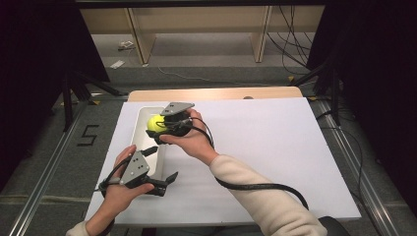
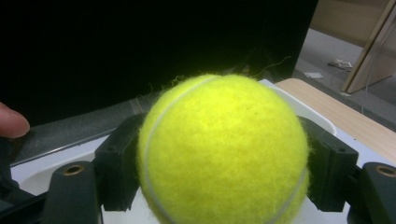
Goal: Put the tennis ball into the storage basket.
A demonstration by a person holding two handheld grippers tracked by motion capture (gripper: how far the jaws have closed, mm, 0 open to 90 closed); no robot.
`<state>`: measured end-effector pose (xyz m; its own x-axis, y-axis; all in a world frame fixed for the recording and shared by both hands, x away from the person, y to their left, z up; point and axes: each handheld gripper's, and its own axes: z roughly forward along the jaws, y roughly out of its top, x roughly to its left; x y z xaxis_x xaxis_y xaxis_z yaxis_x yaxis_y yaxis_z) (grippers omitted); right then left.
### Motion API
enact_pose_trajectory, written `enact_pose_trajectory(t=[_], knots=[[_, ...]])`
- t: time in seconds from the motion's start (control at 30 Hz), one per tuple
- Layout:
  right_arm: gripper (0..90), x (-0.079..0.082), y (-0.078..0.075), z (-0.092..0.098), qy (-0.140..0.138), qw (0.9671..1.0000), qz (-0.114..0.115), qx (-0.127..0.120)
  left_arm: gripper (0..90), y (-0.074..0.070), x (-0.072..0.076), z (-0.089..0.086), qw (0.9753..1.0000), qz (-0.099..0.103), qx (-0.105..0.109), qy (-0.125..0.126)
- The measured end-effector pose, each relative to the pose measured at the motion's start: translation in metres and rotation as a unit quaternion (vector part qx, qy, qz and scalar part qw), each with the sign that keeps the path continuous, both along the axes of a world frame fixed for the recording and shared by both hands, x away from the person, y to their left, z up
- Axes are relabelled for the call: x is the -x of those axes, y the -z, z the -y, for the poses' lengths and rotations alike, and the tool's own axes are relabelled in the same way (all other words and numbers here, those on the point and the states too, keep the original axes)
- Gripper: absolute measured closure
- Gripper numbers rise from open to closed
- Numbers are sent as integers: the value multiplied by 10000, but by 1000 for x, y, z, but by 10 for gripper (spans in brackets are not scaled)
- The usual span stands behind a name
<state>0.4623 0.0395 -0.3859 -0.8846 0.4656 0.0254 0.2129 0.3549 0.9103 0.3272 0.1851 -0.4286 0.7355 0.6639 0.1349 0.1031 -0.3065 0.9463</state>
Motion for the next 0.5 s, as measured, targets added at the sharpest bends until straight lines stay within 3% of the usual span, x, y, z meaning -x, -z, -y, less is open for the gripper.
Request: enact_pose_trajectory(t=[0.5], knots=[[267, -2, -1, -5, -64, 10000, -14, 36, 0, 0, 0, 0, 10000, -6, 2, 17]])
